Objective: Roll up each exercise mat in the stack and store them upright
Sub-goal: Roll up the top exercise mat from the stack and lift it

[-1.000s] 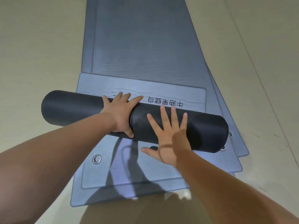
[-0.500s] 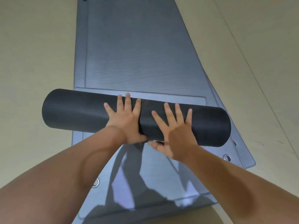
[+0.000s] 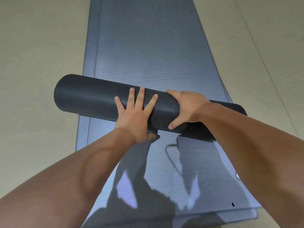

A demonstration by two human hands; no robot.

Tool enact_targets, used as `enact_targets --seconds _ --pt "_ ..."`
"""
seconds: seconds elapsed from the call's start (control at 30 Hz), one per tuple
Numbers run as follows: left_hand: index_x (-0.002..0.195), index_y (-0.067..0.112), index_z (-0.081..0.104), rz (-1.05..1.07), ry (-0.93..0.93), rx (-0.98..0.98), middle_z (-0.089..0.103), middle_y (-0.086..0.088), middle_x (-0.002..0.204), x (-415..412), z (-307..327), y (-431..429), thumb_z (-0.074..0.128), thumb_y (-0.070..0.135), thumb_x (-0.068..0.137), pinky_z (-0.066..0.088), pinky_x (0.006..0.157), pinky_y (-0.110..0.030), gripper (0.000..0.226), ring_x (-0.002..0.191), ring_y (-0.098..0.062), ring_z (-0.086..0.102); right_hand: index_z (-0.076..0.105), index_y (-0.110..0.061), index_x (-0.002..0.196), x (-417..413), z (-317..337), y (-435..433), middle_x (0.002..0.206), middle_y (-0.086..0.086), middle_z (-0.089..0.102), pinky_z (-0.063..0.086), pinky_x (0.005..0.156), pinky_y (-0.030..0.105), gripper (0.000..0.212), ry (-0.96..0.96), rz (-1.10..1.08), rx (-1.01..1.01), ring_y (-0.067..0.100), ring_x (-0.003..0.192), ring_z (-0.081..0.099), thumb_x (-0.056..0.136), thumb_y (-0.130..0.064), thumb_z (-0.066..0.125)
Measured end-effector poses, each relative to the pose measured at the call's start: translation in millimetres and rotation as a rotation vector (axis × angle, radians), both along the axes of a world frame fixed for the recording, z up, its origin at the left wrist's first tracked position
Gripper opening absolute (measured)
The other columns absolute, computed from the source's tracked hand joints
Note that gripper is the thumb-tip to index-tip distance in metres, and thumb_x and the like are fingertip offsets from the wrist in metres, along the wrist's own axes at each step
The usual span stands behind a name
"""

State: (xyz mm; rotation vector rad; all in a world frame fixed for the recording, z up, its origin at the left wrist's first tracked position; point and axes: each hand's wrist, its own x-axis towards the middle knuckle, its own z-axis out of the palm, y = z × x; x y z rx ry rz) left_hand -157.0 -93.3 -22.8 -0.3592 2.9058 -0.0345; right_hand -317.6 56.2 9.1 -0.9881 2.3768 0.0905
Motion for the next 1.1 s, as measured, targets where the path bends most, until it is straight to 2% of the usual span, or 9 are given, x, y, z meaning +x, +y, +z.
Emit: enact_targets --seconds 0.1,0.2,0.43,0.63,0.73,0.87,0.93,1.0,1.1 --pt "0.153 0.03 -0.031 -0.026 -0.021 -0.09 -0.024 -0.019 0.164 11.2 -0.7 1.4 0.073 0.061 0.076 0.007 0.112 -0.078 0.133 0.151 -0.048 -0.017 0.025 -0.043 0.152 7.9 2.3 -0.6 0.099 -0.006 0.06 0.055 0.081 0.04 0.122 0.021 0.04 -0.019 0.024 0.089 0.06 0.048 -0.072 0.083" --pt "0.154 0.029 -0.029 -0.03 -0.026 -0.138 -0.017 -0.021 0.166 16.1 3.5 2.9 0.075 0.045 0.08 0.006 0.112 -0.078 0.128 0.152 -0.049 -0.011 0.033 -0.04 0.148 23.6 5.5 2.2 0.099 -0.006 0.063 0.055 0.08 0.038 0.113 -0.001 0.012 -0.042 0.023 0.088 0.06 0.052 -0.068 0.086" --pt "0.157 0.018 -0.023 -0.18 -0.057 -0.139 -0.015 -0.022 0.166 62.3 10.6 8.0 0.065 0.074 0.077 0.01 0.115 -0.074 0.131 0.152 -0.047 -0.01 0.041 -0.033 0.126 104.8 8.9 14.7 0.098 -0.007 0.066 0.057 0.083 0.04 0.093 -0.129 -0.175 -0.067 0.024 0.091 0.064 0.052 -0.069 0.085" --pt "0.159 0.017 -0.018 -0.506 -0.118 -0.198 -0.009 -0.02 0.167 113.0 13.5 -8.6 0.067 0.066 0.08 0.008 0.116 -0.072 0.126 0.154 -0.044 -0.003 0.036 -0.032 0.128 195.6 -1.8 36.7 0.106 -0.006 0.061 0.054 0.079 0.036 0.095 -0.245 -0.357 -0.054 0.021 0.094 0.061 0.055 -0.07 0.083" --pt "0.159 0.019 -0.015 -0.579 -0.172 -0.19 -0.007 -0.017 0.167 118.4 21.9 -11.6 0.069 0.068 0.077 0.008 0.116 -0.071 0.128 0.154 -0.041 -0.002 0.038 -0.032 0.123 211.7 -4.7 40.9 0.11 -0.007 0.06 0.055 0.083 0.039 0.093 -0.296 -0.404 -0.08 0.021 0.097 0.063 0.053 -0.073 0.083" --pt "0.158 0.022 -0.015 -0.501 -0.226 -0.14 -0.009 -0.012 0.168 112.7 30.8 2.6 0.075 0.051 0.079 0.005 0.119 -0.069 0.124 0.155 -0.036 -0.009 0.038 -0.036 0.129 205.7 -3.3 49.1 0.113 -0.013 0.062 0.055 0.091 0.038 0.103 -0.352 -0.465 -0.123 0.018 0.102 0.063 0.047 -0.08 0.082" --pt "0.16 0.023 -0.008 -0.425 -0.247 -0.038 -0.009 -0.009 0.169 105.2 38.5 15.0 0.073 0.041 0.081 0.005 0.119 -0.068 0.114 0.155 -0.033 -0.01 0.035 -0.04 0.139 202.0 -4.2 53.8 0.123 -0.013 0.06 0.053 0.097 0.038 0.115 -0.365 -0.502 -0.164 0.018 0.11 0.062 0.043 -0.084 0.08" --pt "0.162 0.022 0.002 -0.319 -0.259 0.114 -0.007 -0.006 0.17 101.5 48.5 26.7 0.072 0.043 0.081 0.005 0.12 -0.068 0.108 0.156 -0.03 -0.01 0.024 -0.048 0.154 200.6 -9.7 55.6 0.139 -0.008 0.049 0.049 0.104 0.039 0.13 -0.362 -0.516 -0.211 0.02 0.125 0.056 0.043 -0.087 0.078" --pt "0.162 0.024 0.008 -0.003 -0.08 0.328 -0.007 -0.002 0.17 117.9 49.2 36.9 0.074 0.045 0.08 0.008 0.121 -0.064 0.107 0.156 -0.028 -0.006 0.01 -0.051 0.161 193.2 -16.4 58.6 0.157 -0.006 0.035 0.043 0.114 0.043 0.141 -0.418 -0.541 -0.295 0.02 0.14 0.047 0.043 -0.088 0.077"
